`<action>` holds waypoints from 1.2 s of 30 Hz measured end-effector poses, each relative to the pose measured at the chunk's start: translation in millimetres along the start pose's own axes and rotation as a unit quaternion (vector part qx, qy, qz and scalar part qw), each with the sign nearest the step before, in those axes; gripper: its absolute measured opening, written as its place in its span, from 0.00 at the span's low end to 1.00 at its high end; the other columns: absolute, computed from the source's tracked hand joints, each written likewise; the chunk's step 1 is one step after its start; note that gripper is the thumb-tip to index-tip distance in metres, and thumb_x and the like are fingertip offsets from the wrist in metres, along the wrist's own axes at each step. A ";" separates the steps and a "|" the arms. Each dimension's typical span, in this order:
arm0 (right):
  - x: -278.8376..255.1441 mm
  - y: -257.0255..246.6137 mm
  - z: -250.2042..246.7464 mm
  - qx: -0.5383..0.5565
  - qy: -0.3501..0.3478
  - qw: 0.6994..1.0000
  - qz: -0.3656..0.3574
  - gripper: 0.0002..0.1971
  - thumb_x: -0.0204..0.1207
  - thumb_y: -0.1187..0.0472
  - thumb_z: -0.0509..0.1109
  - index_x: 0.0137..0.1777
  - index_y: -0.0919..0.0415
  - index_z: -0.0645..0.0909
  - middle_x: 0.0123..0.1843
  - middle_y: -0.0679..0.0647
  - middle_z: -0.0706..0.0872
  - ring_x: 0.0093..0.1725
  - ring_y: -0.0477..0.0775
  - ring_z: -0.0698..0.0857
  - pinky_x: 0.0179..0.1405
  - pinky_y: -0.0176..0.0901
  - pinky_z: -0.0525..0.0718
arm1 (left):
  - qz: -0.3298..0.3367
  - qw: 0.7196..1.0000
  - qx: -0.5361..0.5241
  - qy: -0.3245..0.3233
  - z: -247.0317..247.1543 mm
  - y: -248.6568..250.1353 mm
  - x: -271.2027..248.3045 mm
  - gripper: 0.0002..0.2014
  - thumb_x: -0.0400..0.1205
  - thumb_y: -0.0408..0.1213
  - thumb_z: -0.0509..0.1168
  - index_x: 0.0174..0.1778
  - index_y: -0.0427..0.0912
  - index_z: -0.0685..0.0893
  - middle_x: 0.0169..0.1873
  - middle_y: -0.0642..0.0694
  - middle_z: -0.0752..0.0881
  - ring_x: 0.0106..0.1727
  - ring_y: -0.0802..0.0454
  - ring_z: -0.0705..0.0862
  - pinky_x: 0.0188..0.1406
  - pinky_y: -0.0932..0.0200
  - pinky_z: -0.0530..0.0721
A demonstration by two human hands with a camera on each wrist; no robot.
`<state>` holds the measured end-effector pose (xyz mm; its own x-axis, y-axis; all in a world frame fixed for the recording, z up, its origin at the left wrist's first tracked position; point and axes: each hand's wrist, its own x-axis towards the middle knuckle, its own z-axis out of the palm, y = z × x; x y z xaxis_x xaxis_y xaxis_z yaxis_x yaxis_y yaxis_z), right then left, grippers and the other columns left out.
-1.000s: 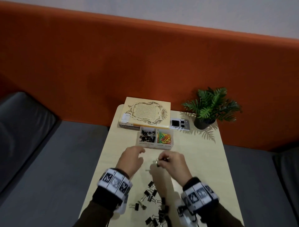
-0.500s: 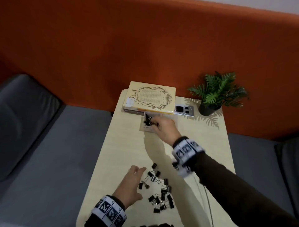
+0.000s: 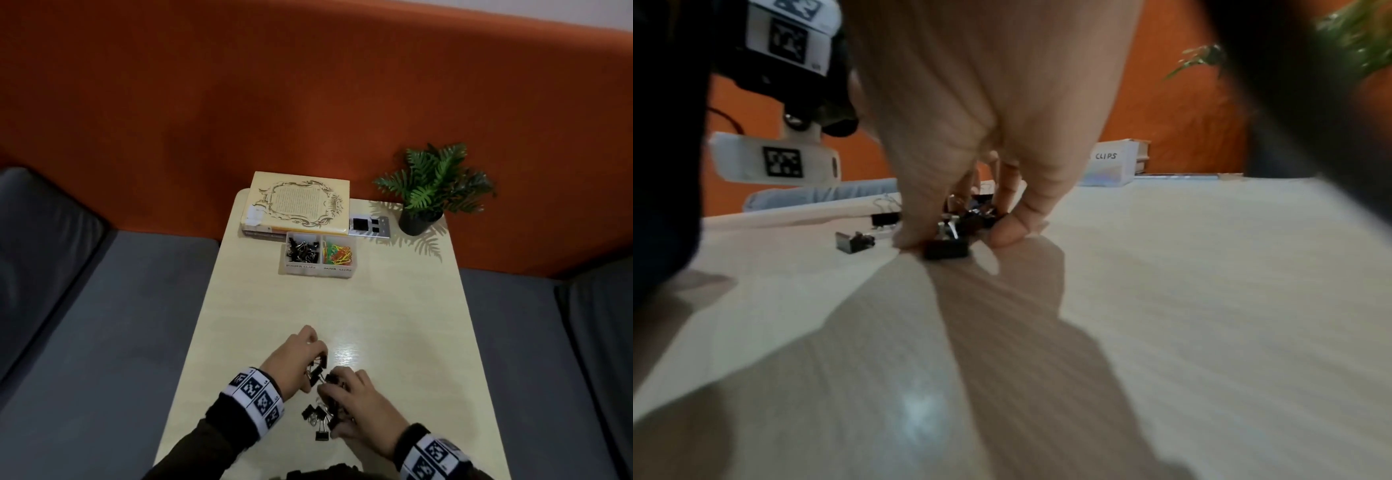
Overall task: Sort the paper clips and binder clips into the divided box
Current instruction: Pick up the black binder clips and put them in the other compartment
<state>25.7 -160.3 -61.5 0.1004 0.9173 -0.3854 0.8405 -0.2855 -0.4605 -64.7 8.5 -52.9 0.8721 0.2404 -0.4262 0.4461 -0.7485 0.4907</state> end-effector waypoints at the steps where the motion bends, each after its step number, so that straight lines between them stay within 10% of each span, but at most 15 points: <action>1: 3.4 1.0 0.5 0.004 0.020 1.000 0.001 0.27 0.68 0.54 0.73 0.67 0.47 0.68 0.70 0.53 0.68 0.63 0.57 0.68 0.57 0.49 0.79 | -0.002 1.000 -0.008 0.007 1.1 -0.6 -1.0 0.28 0.66 0.27 0.78 0.59 0.48 0.77 0.63 0.47 0.71 0.60 0.44 0.77 0.59 0.50 0.84; 10: 36.5 -0.2 -23.4 0.038 0.020 0.998 0.055 0.16 0.72 0.64 0.67 0.60 0.54 0.74 0.57 0.59 0.73 0.55 0.60 0.75 0.52 0.44 0.78 | -0.059 0.994 -0.050 0.072 3.9 -7.6 -5.7 0.08 0.73 0.32 0.73 0.47 0.42 0.86 0.45 0.52 0.72 0.54 0.49 0.82 0.44 0.69 0.72; 24: 60.3 -0.6 -66.3 0.105 0.046 0.986 0.122 0.04 0.68 0.69 0.69 0.39 0.64 0.86 0.40 0.58 0.87 0.42 0.55 0.82 0.40 0.37 0.76 | -0.110 0.985 -0.075 0.108 6.2 -16.7 -11.8 0.09 0.73 0.37 0.75 0.48 0.46 0.88 0.45 0.55 0.73 0.54 0.51 0.83 0.48 0.64 0.80; 36: 175.9 -8.5 -164.5 0.227 0.243 0.937 0.110 0.07 0.71 0.69 0.72 0.34 0.59 0.86 0.41 0.53 0.90 0.39 0.52 0.85 0.46 0.47 0.87 | -0.116 0.980 -0.116 0.116 1.5 -19.2 -17.3 0.06 0.71 0.37 0.76 0.42 0.46 0.89 0.42 0.55 0.75 0.41 0.59 0.76 0.39 0.70 0.74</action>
<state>123.8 49.1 6.1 0.5677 0.8089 -0.1528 0.4687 -0.4702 -0.7478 -88.6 17.8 -56.1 0.7528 0.5406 -0.3756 0.6473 -0.5038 0.5720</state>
